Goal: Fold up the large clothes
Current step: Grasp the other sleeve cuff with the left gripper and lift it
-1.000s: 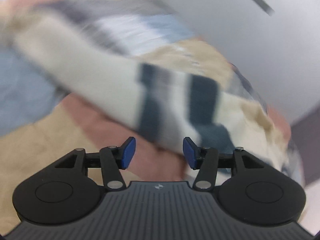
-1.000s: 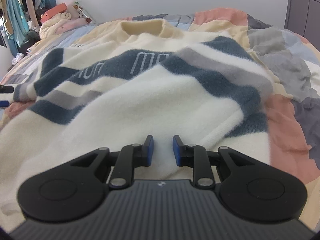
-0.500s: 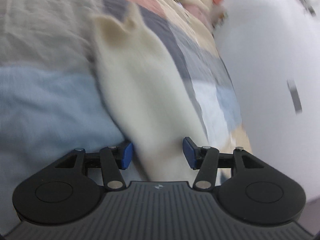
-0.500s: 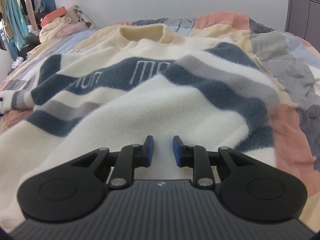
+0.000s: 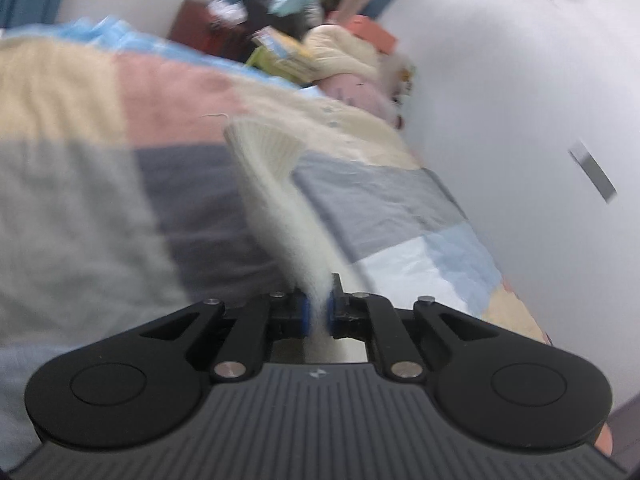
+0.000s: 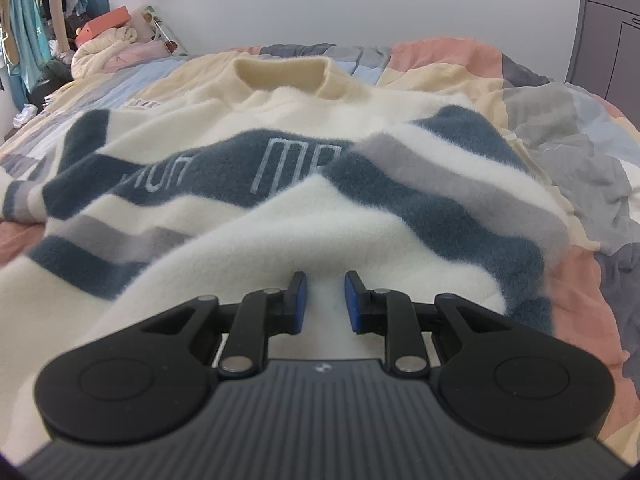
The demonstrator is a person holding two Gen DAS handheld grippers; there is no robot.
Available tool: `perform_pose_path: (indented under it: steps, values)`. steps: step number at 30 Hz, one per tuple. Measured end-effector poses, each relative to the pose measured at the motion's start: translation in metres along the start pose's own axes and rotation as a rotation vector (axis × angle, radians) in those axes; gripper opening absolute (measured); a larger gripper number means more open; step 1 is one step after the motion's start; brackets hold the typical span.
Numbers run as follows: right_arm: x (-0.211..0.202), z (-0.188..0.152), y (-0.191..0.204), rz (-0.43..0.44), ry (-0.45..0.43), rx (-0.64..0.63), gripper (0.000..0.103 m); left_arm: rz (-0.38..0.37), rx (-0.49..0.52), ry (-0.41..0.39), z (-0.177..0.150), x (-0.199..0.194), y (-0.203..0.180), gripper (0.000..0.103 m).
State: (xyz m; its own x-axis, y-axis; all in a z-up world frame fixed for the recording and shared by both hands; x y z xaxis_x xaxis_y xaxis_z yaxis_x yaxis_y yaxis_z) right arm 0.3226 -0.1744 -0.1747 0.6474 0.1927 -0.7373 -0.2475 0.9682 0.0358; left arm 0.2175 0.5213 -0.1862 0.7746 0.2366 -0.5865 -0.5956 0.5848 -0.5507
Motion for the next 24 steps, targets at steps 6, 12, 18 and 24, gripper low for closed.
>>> perform_pose_path:
  steps: [6, 12, 18, 24]
  values:
    - [-0.014, -0.002, -0.014, 0.037, 0.014, 0.047, 0.025, -0.046, 0.218, -0.064, 0.010, -0.062, -0.084, 0.009]
    - [-0.053, -0.005, -0.030, 0.097, -0.065, 0.118, 0.026, -0.162, 0.437, -0.138, -0.007, -0.136, -0.193, 0.009]
    - [-0.087, -0.018, -0.052, 0.135, -0.120, 0.179, 0.026, -0.355, 0.564, -0.150, -0.065, -0.207, -0.294, 0.009]
    - [-0.121, -0.040, -0.074, 0.219, -0.162, 0.268, 0.027, -0.514, 0.621, -0.058, -0.174, -0.241, -0.368, 0.009]
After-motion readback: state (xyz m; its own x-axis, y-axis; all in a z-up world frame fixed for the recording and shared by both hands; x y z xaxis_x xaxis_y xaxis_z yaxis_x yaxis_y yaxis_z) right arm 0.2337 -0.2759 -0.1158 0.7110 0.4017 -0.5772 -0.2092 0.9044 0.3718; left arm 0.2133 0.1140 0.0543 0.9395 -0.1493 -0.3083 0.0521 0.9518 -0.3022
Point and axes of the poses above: each gripper's, at about its wrist camera, not at the fingertips, and x roughly the way its jaws point, y to its left, z to its top, the point moved 3 cm from there along x, roughly the way its jaws point, and after that the axes turned 6 degrees about y, right-handed, at the moved point
